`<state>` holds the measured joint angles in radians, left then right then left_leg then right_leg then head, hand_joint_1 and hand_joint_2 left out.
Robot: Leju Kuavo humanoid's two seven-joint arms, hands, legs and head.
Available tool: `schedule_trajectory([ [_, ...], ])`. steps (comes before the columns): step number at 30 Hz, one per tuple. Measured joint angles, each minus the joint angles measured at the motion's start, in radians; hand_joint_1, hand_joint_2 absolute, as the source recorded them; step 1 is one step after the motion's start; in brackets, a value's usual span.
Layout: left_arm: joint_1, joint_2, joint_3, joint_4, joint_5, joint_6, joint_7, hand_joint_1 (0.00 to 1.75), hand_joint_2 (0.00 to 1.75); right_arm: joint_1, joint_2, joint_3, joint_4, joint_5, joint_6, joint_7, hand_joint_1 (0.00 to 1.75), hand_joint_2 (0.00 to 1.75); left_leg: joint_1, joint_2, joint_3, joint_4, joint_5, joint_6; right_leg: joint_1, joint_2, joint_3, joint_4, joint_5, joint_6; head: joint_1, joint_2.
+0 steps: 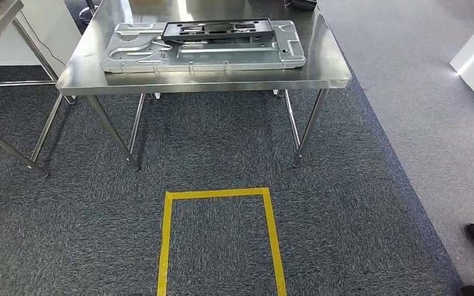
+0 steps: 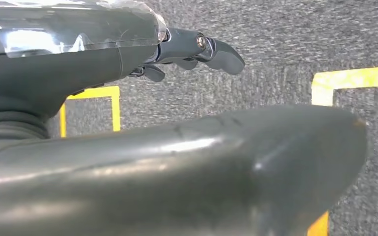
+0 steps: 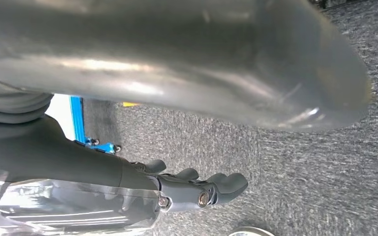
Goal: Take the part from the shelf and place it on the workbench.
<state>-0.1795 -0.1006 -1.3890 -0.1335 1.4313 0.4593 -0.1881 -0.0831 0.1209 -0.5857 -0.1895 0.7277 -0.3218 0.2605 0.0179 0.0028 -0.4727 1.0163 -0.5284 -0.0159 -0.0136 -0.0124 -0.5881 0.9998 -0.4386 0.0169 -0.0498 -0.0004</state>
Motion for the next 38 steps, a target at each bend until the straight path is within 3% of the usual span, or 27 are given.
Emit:
schedule_trajectory([
  [1, -0.001, 0.0, 0.0, 0.0, 0.0, 0.0, 0.0, 0.0, 0.0, 0.0, 0.0, 0.0, 0.0, 0.002, 0.0, 0.0, 0.0, 0.0, -0.003, -0.001, 0.011, -0.025, -0.008, 0.007, 0.001, 0.0, -0.005, 0.002, 0.006, 0.007, 0.0, 0.0],
  [3, 0.001, 0.0, 0.0, 0.0, 0.001, 0.0, 0.0, 0.0, 0.0, 0.0, 0.0, 0.0, 0.0, 0.003, 0.0, 0.0, 0.0, 0.0, -0.005, 0.0, 0.001, -0.033, -0.002, 0.027, -0.002, 0.0, -0.01, 0.005, 0.014, 0.021, 0.0, 0.0],
  [4, 0.002, 0.0, 0.0, 0.0, 0.001, 0.0, 0.0, 0.0, 0.0, 0.001, -0.001, 0.0, 0.0, 0.003, 0.0, 0.0, 0.0, 0.0, -0.005, 0.002, -0.004, -0.035, 0.005, 0.038, -0.004, 0.001, -0.016, 0.015, 0.005, 0.027, 0.0, 0.0],
  [6, 0.001, -0.001, 0.0, 0.0, 0.002, 0.0, 0.0, 0.0, 0.0, 0.003, -0.002, 0.0, 0.0, 0.004, -0.001, 0.001, 0.0, 0.0, -0.006, 0.005, -0.017, -0.038, 0.021, 0.056, -0.008, 0.005, -0.053, 0.098, -0.06, 0.034, 0.0, 0.0],
  [8, 0.002, 0.0, 0.0, 0.0, 0.002, 0.0, 0.0, 0.0, 0.0, 0.003, -0.002, 0.0, 0.0, 0.004, -0.001, 0.001, 0.0, 0.0, -0.011, 0.006, -0.036, -0.037, 0.035, 0.063, -0.008, 0.007, -0.104, 0.234, -0.14, 0.038, 0.0, 0.0],
  [9, 0.003, 0.0, 0.0, 0.0, 0.003, -0.001, -0.001, 0.0, 0.0, 0.004, -0.002, 0.0, 0.0, 0.005, -0.001, 0.001, 0.0, 0.0, -0.014, 0.007, -0.044, -0.036, 0.04, 0.064, -0.008, 0.007, -0.116, 0.279, -0.158, 0.039, 0.0, 0.0],
  [10, 0.004, 0.0, 0.0, 0.0, 0.003, -0.001, -0.002, 0.0, 0.0, 0.004, -0.002, 0.0, 0.0, 0.005, -0.001, 0.001, 0.0, 0.0, -0.016, 0.007, -0.052, -0.034, 0.045, 0.064, -0.008, 0.008, -0.109, 0.288, -0.156, 0.037, 0.0, 0.0],
  [11, 0.004, 0.0, 0.0, 0.0, 0.003, -0.001, -0.003, 0.0, 0.0, 0.005, -0.002, -0.001, 0.0, 0.005, -0.001, 0.001, 0.0, 0.0, -0.018, 0.007, -0.057, -0.032, 0.048, 0.064, -0.007, 0.008, -0.082, 0.257, -0.138, 0.034, 0.0, 0.0],
  [13, 0.004, -0.002, 0.0, 0.0, 0.003, -0.001, -0.005, 0.0, 0.0, 0.004, -0.003, -0.001, 0.0, 0.006, -0.001, 0.001, 0.0, 0.0, -0.022, 0.007, -0.063, -0.028, 0.052, 0.061, -0.001, 0.008, 0.011, 0.112, -0.085, 0.02, 0.0, 0.0],
  [15, 0.003, -0.003, 0.0, 0.0, 0.002, 0.0, -0.008, 0.0, 0.0, 0.003, -0.005, -0.001, 0.0, 0.008, -0.001, 0.001, 0.0, 0.0, -0.027, 0.007, -0.069, -0.022, 0.054, 0.056, 0.005, 0.007, 0.072, 0.001, -0.061, 0.007, 0.0, 0.0],
  [17, 0.003, -0.003, 0.0, 0.0, 0.002, 0.0, -0.01, 0.0, 0.0, 0.003, -0.004, -0.001, 0.0, 0.011, -0.001, 0.001, 0.0, 0.0, -0.029, 0.008, -0.074, -0.017, 0.055, 0.054, 0.006, 0.007, 0.079, -0.021, -0.06, 0.006, 0.0, 0.0],
  [24, 0.002, -0.002, -0.001, 0.0, -0.003, 0.0, -0.012, 0.0, 0.0, 0.005, -0.005, -0.001, 0.0, 0.012, -0.007, 0.006, 0.0, 0.0, -0.024, 0.008, -0.078, -0.02, 0.064, 0.04, 0.012, 0.007, 0.071, -0.016, -0.055, -0.003, 0.0, 0.0],
  [32, 0.002, -0.002, -0.005, 0.0, -0.006, -0.002, -0.013, 0.0, 0.0, 0.005, -0.005, -0.008, 0.0, 0.007, -0.01, -0.001, 0.0, 0.0, -0.024, 0.007, -0.082, -0.02, 0.068, 0.036, 0.012, 0.007, 0.066, -0.012, -0.054, -0.006, 0.0, 0.0],
  [33, 0.001, -0.002, -0.006, 0.0, -0.006, -0.002, -0.013, 0.0, 0.44, 0.005, -0.005, -0.008, 0.0, 0.007, -0.01, -0.001, 0.0, 0.0, -0.024, 0.007, -0.082, -0.02, 0.068, 0.036, 0.012, 0.007, 0.066, -0.012, -0.054, -0.006, 0.0, 0.0],
  [36, 0.001, -0.002, -0.007, 0.0, -0.006, -0.002, -0.014, 0.0, 1.75, 0.005, -0.005, -0.009, 0.0, 0.007, -0.011, -0.003, 0.0, 1.31, -0.024, 0.007, -0.082, -0.02, 0.068, 0.036, 0.011, 0.007, 0.066, -0.012, -0.054, -0.006, 0.0, 0.0],
  [37, 0.001, -0.002, -0.007, 0.0, -0.006, -0.002, -0.014, 0.0, 1.75, 0.005, -0.005, -0.009, 0.0, 0.007, -0.01, -0.005, 0.0, 1.75, -0.024, 0.007, -0.082, -0.02, 0.068, 0.036, 0.011, 0.007, 0.066, -0.012, -0.054, -0.006, 0.0, 0.0],
  [38, 0.001, -0.002, -0.007, 0.0, -0.006, -0.002, -0.014, 0.0, 1.75, 0.005, -0.005, -0.009, 0.0, 0.007, -0.01, -0.006, 0.0, 1.75, -0.024, 0.007, -0.082, -0.02, 0.068, 0.036, 0.011, 0.007, 0.066, -0.012, -0.054, -0.006, 0.0, 0.0],
])
